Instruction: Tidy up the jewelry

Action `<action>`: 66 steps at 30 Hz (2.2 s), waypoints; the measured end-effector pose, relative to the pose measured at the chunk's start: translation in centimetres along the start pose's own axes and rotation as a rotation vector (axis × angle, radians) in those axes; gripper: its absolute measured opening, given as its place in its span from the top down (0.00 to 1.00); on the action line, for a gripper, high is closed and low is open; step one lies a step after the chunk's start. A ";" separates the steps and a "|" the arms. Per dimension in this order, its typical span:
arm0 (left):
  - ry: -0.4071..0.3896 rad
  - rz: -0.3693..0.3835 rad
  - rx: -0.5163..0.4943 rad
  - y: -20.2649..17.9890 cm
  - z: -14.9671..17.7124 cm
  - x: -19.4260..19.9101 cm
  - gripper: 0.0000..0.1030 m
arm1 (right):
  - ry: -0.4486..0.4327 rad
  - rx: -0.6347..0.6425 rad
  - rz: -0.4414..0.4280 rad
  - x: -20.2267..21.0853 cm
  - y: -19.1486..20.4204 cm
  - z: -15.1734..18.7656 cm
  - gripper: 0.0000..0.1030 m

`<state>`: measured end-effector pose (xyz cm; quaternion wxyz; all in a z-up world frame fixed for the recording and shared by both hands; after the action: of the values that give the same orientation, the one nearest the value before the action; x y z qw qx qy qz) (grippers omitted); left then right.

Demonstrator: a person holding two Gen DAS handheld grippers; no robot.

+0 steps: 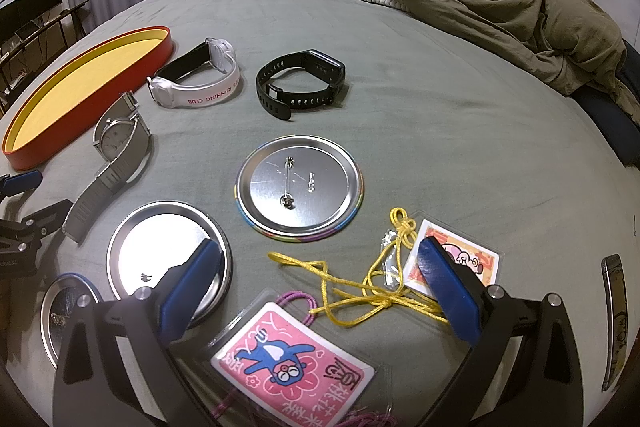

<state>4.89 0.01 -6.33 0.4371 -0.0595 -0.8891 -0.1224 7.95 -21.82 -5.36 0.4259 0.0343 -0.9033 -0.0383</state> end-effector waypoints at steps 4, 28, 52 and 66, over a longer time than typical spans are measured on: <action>0.000 0.000 0.000 0.0 0.0 0.0 0.05 | 0.000 0.000 0.000 0.0 0.0 0.0 0.07; 0.009 -0.014 -0.012 -0.4 -0.1 -0.3 0.05 | 0.000 0.000 0.000 0.0 0.0 0.0 0.07; 0.022 -0.019 -0.015 -0.2 -0.1 -0.1 0.05 | -0.001 0.001 0.000 0.0 0.0 0.2 0.07; 0.013 0.054 0.085 -0.5 -0.6 3.0 0.05 | 0.143 -0.035 -0.043 -0.4 0.0 -0.3 0.07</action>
<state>3.40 -0.61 -3.72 0.4483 -0.0640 -0.8886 -0.0730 8.44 -21.79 -5.50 0.4890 0.0487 -0.8688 -0.0608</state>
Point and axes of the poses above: each gripper's, at about its wrist camera, not at the fingertips, and x roughly against the way its jaws point, y to its left, z to its underside, the point moved 8 cm from there along -x, roughly the way its jaws point, and after that the axes turned 14 degrees about -x, right-handed, at the moved point
